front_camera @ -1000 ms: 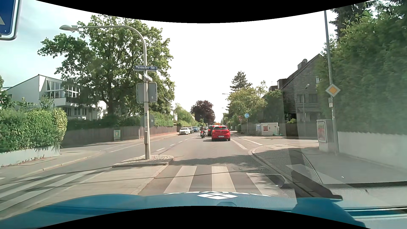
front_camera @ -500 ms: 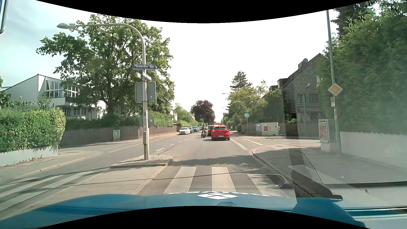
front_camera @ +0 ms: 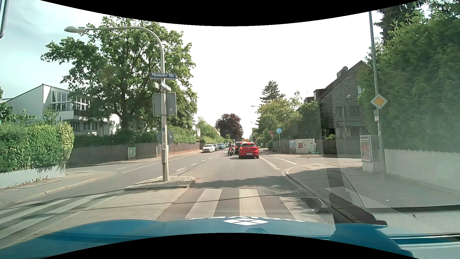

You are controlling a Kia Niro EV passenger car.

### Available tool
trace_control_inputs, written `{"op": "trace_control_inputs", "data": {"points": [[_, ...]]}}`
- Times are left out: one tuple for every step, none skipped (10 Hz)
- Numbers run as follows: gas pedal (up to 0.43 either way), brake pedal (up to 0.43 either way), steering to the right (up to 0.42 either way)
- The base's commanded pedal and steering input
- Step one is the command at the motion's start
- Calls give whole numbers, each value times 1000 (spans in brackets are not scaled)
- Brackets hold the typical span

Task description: Follow the waypoints while adhering to traffic rules and regulations

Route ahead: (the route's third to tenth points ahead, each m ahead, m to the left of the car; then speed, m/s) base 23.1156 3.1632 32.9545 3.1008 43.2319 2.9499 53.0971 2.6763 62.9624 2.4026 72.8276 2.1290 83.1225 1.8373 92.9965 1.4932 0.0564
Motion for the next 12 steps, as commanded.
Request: {"op": "trace_control_inputs", "data": {"points": [[0,0,-8],[0,0,-8],[0,0,-8],[0,0,-8],[0,0,-8],[0,0,-8],[0,0,-8],[47,0,-8],[79,0,-8],[79,0,-8],[87,0,-8],[118,0,-7]]}}
